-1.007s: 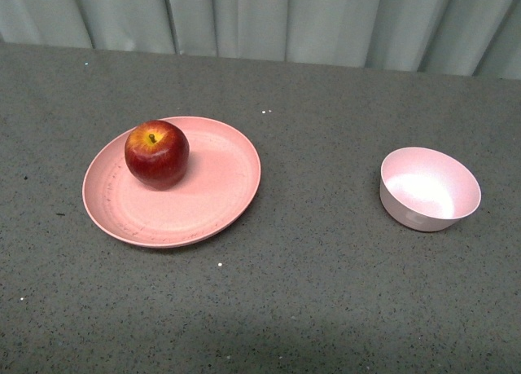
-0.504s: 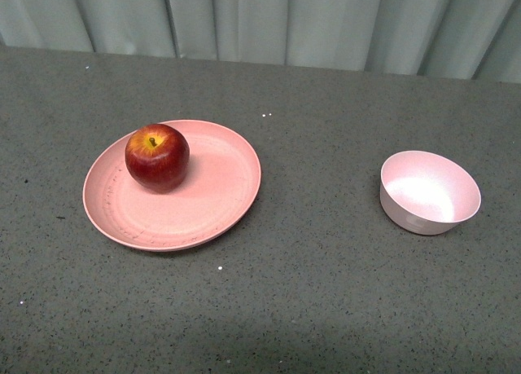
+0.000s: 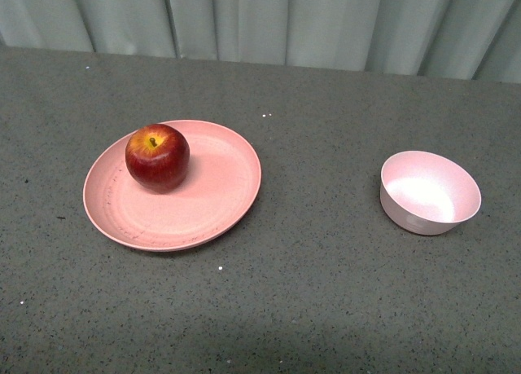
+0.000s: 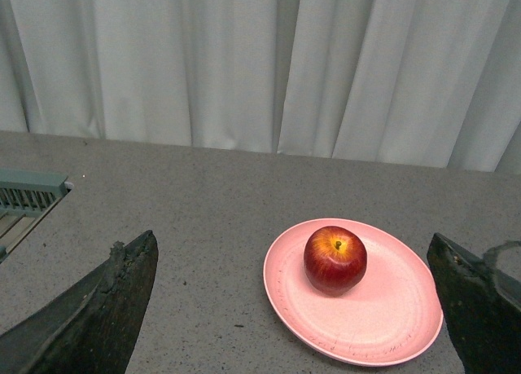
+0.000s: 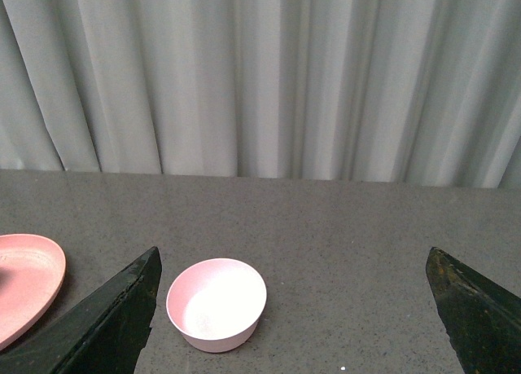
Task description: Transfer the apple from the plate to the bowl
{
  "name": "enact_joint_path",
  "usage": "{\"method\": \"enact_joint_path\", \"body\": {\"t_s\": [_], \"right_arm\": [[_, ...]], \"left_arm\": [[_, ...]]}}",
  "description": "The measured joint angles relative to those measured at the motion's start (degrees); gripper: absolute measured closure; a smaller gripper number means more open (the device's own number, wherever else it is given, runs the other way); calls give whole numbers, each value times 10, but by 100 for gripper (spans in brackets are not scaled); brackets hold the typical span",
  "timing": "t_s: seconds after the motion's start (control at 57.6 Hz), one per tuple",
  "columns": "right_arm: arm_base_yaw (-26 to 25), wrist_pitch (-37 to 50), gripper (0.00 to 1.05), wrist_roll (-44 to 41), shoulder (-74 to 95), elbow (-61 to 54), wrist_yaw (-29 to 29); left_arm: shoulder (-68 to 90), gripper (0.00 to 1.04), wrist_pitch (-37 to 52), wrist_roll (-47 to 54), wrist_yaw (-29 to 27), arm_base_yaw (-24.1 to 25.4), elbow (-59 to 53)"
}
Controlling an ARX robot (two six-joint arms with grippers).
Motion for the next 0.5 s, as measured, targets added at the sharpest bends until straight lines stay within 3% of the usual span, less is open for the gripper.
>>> {"method": "enact_joint_path", "body": {"t_s": [0.504], "right_arm": [[0, 0, 9, -1, 0, 0, 2]], "left_arm": [[0, 7, 0, 0, 0, 0, 0]]}}
